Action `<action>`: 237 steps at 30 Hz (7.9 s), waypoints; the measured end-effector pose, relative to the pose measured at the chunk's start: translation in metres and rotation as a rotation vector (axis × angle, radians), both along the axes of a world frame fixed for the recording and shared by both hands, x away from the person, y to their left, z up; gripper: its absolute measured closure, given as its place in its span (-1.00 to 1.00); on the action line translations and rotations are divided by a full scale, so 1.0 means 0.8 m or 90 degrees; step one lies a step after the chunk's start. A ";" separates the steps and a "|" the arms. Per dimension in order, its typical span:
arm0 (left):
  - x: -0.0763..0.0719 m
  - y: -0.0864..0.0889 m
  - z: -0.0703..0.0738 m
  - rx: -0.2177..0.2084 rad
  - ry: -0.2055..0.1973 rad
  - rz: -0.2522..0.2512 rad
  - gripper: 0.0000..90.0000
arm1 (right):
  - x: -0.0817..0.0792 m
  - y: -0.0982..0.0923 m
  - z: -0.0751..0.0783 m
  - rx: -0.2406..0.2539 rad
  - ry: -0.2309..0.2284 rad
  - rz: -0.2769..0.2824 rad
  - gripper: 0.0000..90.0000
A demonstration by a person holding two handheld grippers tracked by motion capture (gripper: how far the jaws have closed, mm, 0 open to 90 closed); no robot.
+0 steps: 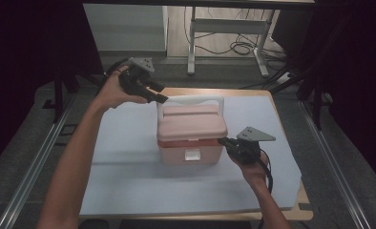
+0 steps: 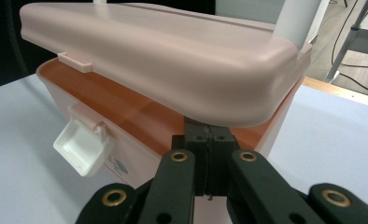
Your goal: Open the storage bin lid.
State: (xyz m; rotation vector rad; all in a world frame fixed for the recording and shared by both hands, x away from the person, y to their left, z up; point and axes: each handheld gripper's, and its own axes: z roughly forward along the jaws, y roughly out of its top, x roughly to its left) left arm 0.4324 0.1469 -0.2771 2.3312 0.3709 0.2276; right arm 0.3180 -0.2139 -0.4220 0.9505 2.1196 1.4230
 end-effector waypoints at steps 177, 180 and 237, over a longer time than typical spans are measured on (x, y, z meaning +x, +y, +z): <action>-0.163 -0.110 -0.204 -0.086 -0.109 0.050 1.00 | 0.120 0.023 0.117 -0.037 0.008 -0.050 0.99; -0.163 -0.109 -0.204 -0.086 -0.108 0.049 1.00 | 0.130 0.025 0.119 -0.038 0.009 -0.055 0.99; -0.164 -0.110 -0.202 -0.079 -0.102 0.053 1.00 | 0.135 -0.010 0.079 -0.068 0.065 -0.037 0.95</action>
